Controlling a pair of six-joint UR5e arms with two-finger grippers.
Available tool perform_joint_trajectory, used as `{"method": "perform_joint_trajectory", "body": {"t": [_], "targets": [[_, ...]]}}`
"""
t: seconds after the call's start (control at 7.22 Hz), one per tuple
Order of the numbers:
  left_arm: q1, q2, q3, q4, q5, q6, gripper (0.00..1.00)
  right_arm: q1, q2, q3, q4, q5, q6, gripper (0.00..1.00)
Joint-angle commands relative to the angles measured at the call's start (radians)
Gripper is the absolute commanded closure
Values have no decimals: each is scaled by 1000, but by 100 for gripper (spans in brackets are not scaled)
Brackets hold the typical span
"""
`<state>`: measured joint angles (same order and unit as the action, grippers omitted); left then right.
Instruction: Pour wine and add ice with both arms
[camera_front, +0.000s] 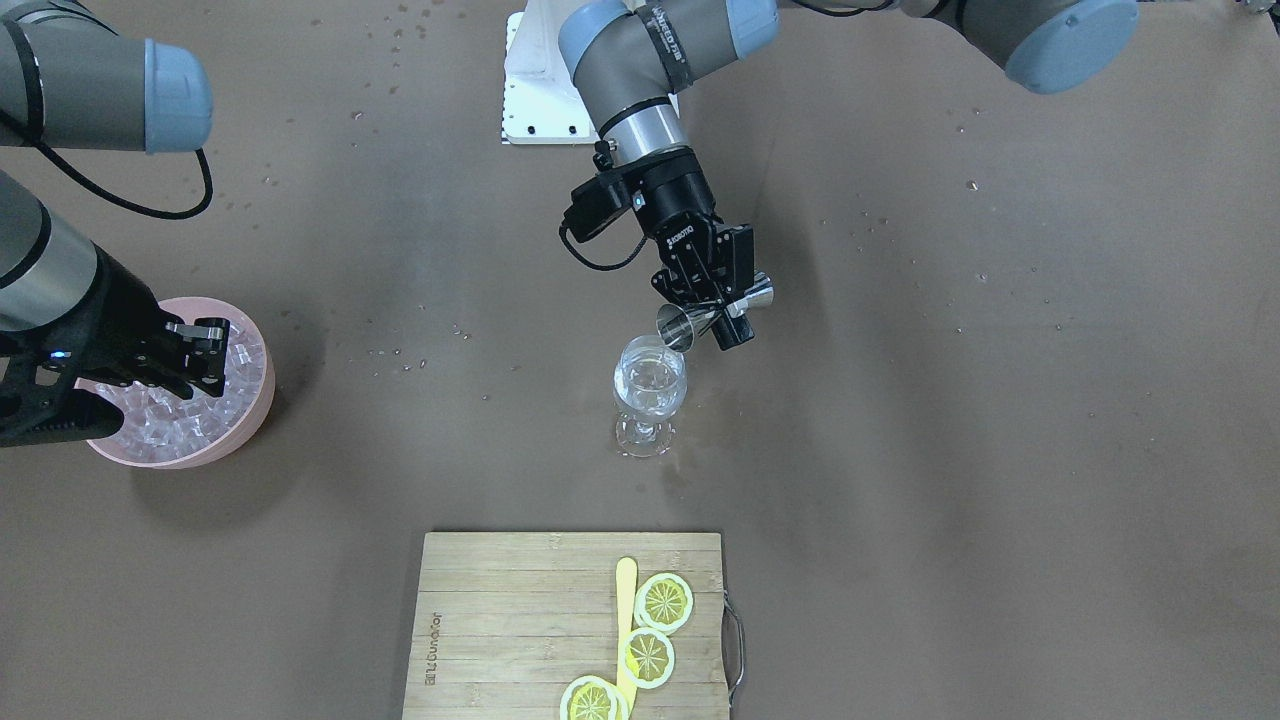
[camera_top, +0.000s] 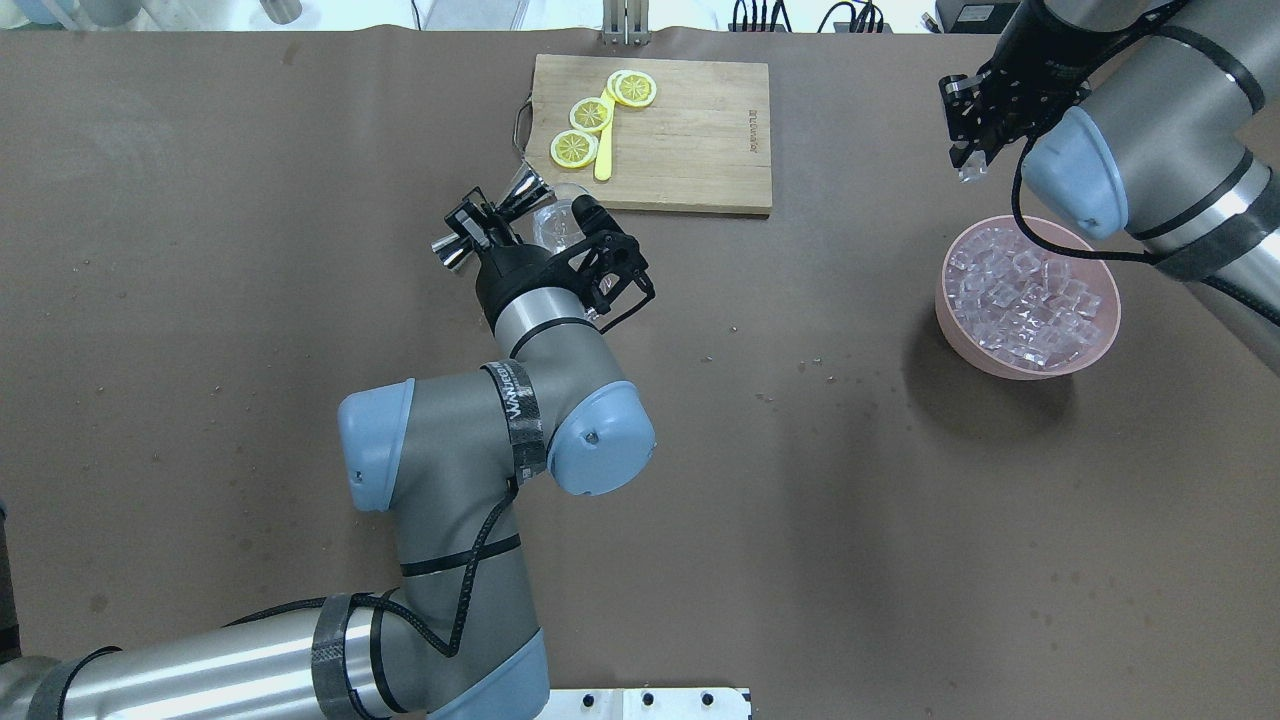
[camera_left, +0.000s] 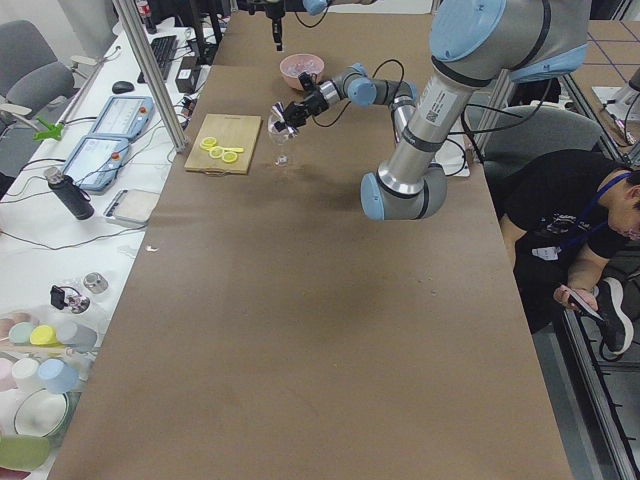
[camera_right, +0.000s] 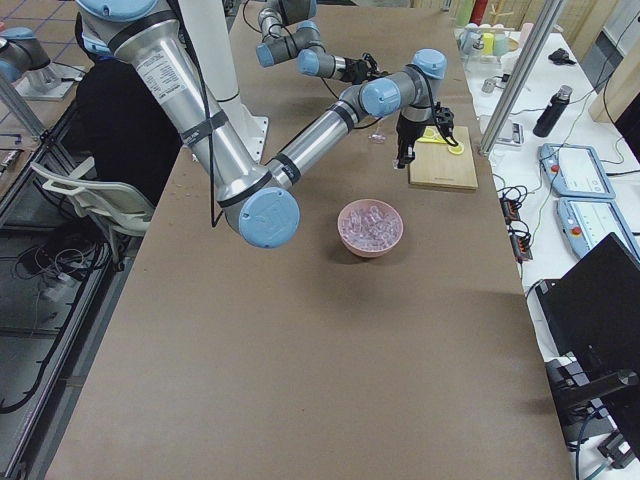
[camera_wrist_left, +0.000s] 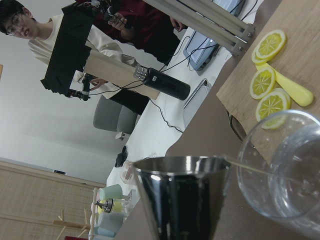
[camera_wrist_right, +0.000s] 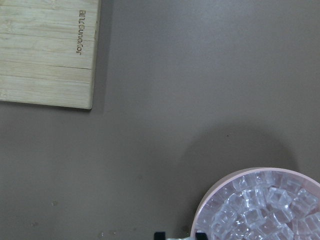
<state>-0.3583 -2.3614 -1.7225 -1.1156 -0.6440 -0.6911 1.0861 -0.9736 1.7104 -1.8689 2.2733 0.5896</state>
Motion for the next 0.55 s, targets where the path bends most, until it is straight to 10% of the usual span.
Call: {"method": "perform_joint_trajectory", "body": {"t": [0.0,0.42], "targets": [[-13,34,-104,-56,0,-8,95,0,0,0,2,2,4,100],[-91,161,-201,-283,-2,-44,94,-30,97,-56,1,6,105,100]]}}
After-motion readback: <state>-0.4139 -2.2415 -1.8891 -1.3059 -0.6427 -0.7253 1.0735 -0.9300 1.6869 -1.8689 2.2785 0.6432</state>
